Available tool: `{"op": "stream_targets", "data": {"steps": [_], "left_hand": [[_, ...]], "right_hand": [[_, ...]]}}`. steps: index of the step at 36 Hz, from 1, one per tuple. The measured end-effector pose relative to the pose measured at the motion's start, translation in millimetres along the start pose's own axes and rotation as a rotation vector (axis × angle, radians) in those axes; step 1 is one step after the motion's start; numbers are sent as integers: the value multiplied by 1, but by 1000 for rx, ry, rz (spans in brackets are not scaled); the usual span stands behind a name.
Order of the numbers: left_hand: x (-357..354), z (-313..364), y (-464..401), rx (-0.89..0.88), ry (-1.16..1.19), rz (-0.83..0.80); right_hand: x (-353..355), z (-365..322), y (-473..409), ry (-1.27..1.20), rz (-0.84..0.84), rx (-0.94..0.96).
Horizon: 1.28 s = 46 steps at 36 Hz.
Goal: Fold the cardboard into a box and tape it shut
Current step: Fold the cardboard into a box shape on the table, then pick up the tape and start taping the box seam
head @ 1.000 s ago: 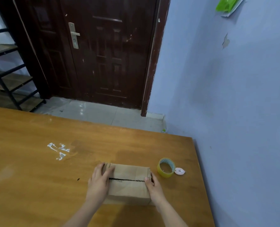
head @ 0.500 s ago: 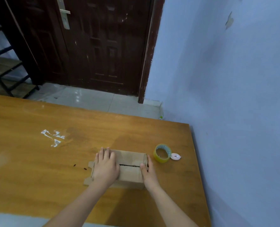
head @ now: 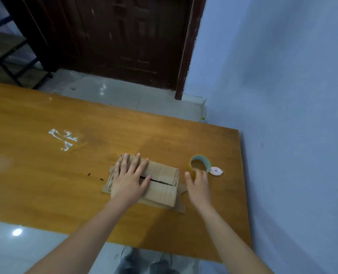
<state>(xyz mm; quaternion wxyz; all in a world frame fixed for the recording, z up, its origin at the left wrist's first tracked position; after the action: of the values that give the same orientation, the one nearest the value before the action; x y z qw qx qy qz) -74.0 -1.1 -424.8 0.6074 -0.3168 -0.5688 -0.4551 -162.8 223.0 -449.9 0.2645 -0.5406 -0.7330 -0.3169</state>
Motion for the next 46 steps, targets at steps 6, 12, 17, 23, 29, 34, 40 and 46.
{"op": "stream_targets", "data": {"steps": [6,12,17,23,29,34,40,46], "left_hand": [[1,0,-1,13,34,37],[1,-1,-2,31,55,59],[0,-3,-1,33,35,69],[-2,-4,-2,26,28,73],[-1,-3,-1,32,33,60],[2,-3,1,26,41,62],[4,-5,-1,30,153,0],[21,-9,-1,78,432,-16]], "right_hand": [[17,22,-53,312,-9,-116],[-17,27,-83,526,-139,-76],[-31,27,-88,582,-113,-3],[-19,26,-84,360,-87,17],[11,26,-59,-245,-68,-80],[29,10,-30,-588,-144,-103],[49,-11,-12,-857,-154,-154],[64,-39,1,-900,-222,-98]]}}
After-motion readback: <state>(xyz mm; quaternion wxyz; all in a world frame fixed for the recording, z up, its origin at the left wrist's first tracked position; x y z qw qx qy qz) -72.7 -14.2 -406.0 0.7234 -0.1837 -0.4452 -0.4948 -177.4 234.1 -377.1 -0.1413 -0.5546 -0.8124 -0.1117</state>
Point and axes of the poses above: each hand's wrist, its own y-axis away from the middle knuckle, its own x-axis out of the back of the hand, z = x × y, the point moved 8 cm from there along -y, towards the middle knuckle, and after that the axes turned 6 degrees about x, right-handed, at the moved point
